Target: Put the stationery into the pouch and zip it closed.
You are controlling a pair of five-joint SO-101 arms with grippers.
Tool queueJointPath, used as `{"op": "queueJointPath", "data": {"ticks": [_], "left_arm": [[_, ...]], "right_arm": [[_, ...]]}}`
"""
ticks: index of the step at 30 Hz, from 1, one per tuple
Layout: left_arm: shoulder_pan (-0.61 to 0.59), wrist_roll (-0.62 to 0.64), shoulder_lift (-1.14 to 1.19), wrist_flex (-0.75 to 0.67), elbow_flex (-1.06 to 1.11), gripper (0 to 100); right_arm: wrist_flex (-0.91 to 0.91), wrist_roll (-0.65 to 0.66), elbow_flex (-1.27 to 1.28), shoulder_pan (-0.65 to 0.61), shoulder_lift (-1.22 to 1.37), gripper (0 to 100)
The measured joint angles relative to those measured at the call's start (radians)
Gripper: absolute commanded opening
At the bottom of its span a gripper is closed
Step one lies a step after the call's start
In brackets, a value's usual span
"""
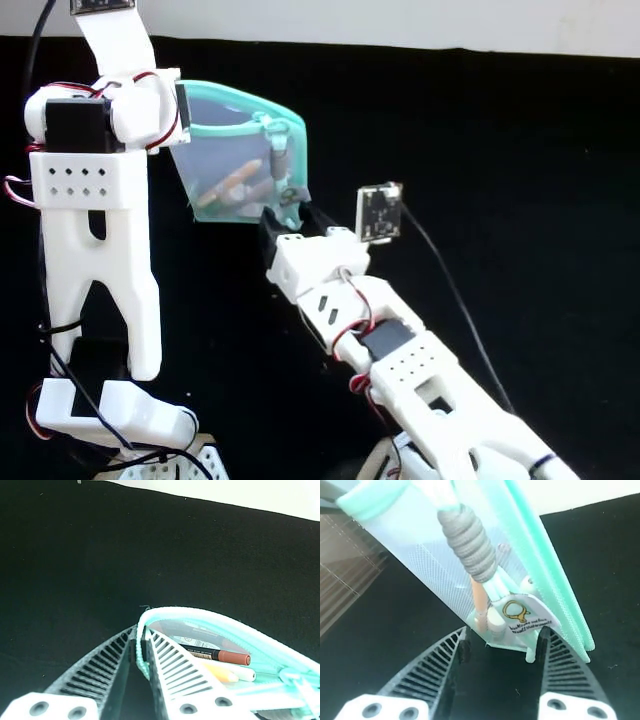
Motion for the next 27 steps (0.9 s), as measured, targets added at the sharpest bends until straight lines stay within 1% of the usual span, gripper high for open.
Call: {"op": "queueJointPath", "data": {"ticks": [3,6,13,19,27], "left_arm": [[0.000,0.000,0.000,0.000,0.000,1],[0.000,0.000,0.000,0.000,0.000,1],[0.000,0.000,0.000,0.000,0.000,1],[0.000,0.000,0.000,0.000,0.000,1],[0.000,0.000,0.000,0.000,0.000,1]], "right_arm": [[-0.064,0.000,0.000,0.000,0.054,22.4],[-0.092,0.000,0.000,0.000,0.100,22.4],[-0.097,0.000,0.000,0.015,0.147,22.4],[-0.100,0.000,0.000,0.069,0.155,22.4],[-0.100,0.000,-0.028,0.071,0.195,22.4]]}}
